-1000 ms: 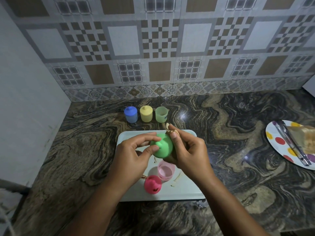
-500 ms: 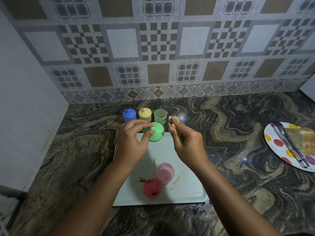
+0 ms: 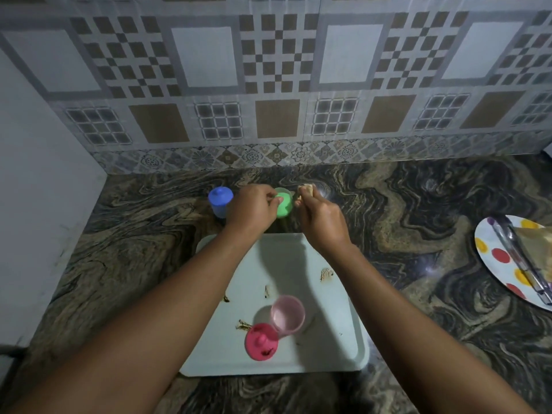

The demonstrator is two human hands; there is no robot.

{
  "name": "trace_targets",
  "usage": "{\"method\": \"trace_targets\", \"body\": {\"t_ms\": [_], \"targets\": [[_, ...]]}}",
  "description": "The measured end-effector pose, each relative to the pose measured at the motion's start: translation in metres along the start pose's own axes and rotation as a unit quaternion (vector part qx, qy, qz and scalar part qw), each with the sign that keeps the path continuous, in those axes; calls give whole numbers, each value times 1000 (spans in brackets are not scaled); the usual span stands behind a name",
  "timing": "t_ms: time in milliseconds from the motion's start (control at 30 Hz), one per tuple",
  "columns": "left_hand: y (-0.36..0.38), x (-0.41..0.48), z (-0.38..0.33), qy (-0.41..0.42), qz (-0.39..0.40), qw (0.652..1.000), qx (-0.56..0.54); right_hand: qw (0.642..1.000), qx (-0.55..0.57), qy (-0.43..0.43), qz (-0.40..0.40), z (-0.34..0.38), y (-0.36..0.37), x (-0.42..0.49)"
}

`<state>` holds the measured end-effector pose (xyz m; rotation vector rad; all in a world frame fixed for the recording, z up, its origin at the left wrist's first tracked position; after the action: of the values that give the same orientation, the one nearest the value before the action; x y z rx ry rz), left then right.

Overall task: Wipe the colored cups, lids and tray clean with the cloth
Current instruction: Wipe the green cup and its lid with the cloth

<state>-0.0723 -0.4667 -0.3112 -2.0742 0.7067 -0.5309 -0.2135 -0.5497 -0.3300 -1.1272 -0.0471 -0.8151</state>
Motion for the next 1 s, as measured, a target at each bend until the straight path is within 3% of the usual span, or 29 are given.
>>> {"method": "trace_targets", "body": {"t_ms": [400, 1000], "targets": [[49, 62, 3, -51, 44, 996, 64, 995, 64, 56, -58, -37, 16, 18], [75, 68, 1, -22, 95, 983, 153, 989, 95, 86, -78, -45, 23, 17]]}}
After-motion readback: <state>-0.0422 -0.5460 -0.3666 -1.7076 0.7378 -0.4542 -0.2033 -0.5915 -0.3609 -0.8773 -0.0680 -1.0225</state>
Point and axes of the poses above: each hand's wrist, its own x-axis towards the middle knuckle, its own y-axis out of the palm, z = x × y, the point moved 9 cm from there along x, towards the middle knuckle, and after that the axes turned 11 degrees about -y, right-handed, at the moved point
